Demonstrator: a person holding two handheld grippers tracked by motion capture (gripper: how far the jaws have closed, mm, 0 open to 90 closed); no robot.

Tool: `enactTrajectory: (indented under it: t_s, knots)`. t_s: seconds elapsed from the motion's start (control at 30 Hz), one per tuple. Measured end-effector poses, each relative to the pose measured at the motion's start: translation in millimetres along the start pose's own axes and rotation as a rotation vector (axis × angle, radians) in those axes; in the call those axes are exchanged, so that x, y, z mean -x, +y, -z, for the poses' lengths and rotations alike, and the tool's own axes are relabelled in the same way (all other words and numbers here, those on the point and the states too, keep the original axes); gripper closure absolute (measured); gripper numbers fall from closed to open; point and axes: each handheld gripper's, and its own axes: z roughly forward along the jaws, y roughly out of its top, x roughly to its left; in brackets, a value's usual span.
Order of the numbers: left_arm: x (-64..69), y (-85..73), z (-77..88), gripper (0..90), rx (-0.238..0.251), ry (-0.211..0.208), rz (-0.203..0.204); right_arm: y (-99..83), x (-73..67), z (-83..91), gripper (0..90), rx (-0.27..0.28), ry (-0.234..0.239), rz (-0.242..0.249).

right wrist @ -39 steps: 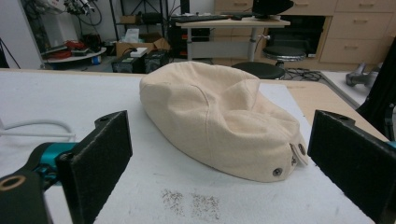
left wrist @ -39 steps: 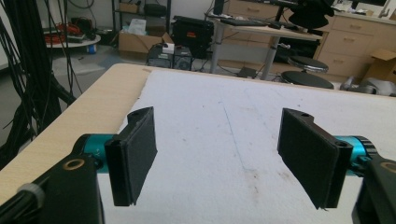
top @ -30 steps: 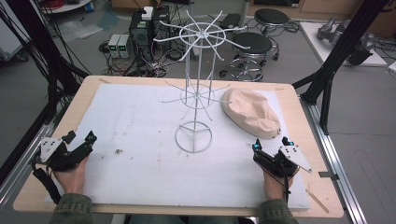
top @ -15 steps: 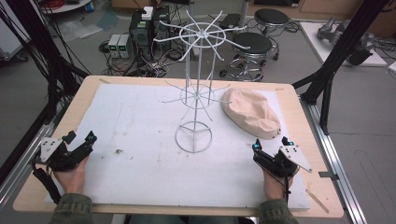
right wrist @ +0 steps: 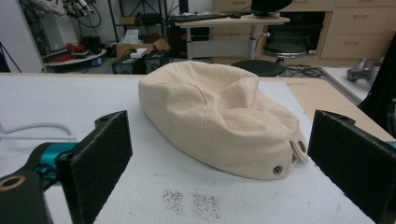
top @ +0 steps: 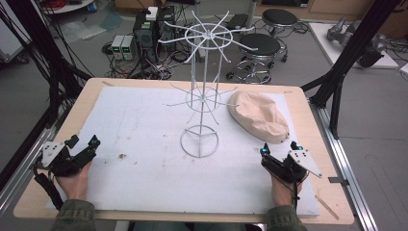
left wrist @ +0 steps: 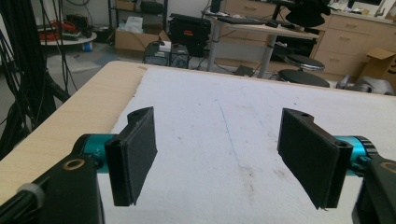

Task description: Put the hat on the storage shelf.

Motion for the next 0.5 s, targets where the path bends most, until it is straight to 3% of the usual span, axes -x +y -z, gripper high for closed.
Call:
enactTrajectory:
  t_s: [0.17, 0.33, 0.5]
  knots:
    - [0.7, 0.1, -0.5, 28.3, -0.001, -0.007, 0.006, -2.7, -2.0, -7.2, 5.4, -0.056, -0.005, 0.046]
    - [1.1, -0.3, -0.6, 28.3, 0.001, -0.012, 0.012, 0.2, -1.0, -8.3, 5.4, -0.033, -0.007, 0.060]
    - [0.8, -0.7, -0.6, 28.3, -0.002, -0.016, 0.015, 10.6, 2.8, -8.1, 5.4, -0.015, 0.009, 0.032]
